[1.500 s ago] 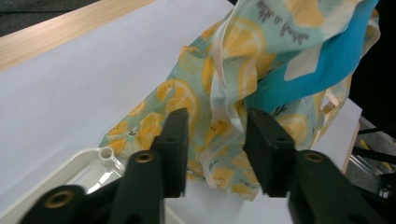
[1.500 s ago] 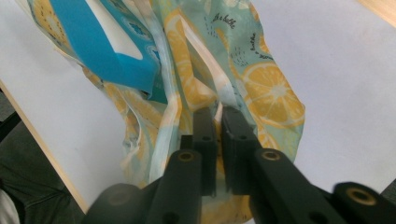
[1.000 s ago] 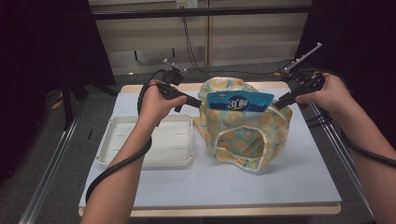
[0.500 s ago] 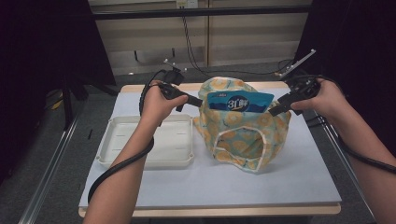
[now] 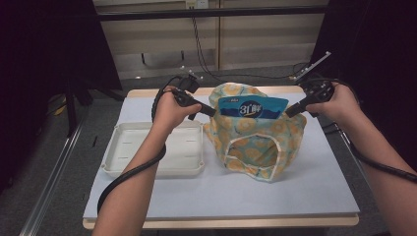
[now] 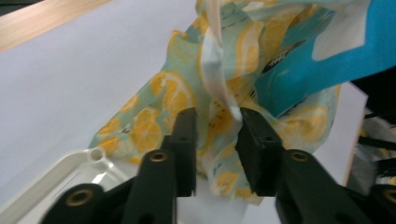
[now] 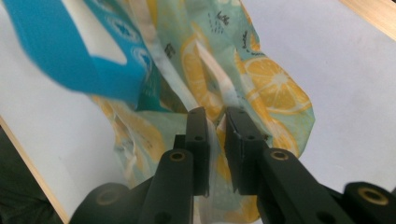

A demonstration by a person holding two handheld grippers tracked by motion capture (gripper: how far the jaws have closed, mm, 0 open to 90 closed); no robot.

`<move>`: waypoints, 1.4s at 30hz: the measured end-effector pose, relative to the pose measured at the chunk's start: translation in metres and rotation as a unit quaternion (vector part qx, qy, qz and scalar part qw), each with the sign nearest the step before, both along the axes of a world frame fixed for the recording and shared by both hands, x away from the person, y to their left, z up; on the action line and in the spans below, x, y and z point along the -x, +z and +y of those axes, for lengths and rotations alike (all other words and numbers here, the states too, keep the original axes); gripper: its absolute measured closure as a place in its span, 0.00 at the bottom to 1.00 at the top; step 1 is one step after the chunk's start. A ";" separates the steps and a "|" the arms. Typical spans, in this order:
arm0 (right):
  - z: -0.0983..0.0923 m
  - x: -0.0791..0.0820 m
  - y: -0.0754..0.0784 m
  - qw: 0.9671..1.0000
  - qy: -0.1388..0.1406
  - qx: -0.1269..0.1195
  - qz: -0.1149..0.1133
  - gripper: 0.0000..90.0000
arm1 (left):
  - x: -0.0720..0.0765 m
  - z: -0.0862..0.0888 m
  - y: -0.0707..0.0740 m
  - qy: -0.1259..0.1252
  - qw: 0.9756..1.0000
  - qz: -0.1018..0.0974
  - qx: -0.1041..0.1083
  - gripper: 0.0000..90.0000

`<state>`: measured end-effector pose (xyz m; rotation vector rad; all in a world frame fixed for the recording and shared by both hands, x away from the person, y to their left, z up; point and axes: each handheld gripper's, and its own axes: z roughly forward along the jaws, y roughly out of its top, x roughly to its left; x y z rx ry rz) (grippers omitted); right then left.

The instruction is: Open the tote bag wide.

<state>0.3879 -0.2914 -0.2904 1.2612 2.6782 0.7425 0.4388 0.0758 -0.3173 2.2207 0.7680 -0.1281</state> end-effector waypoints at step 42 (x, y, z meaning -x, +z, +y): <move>-0.020 -0.020 -0.019 0.997 -0.075 -0.008 -0.025 0.94 | -0.013 0.006 -0.025 0.052 0.997 0.053 -0.019 0.96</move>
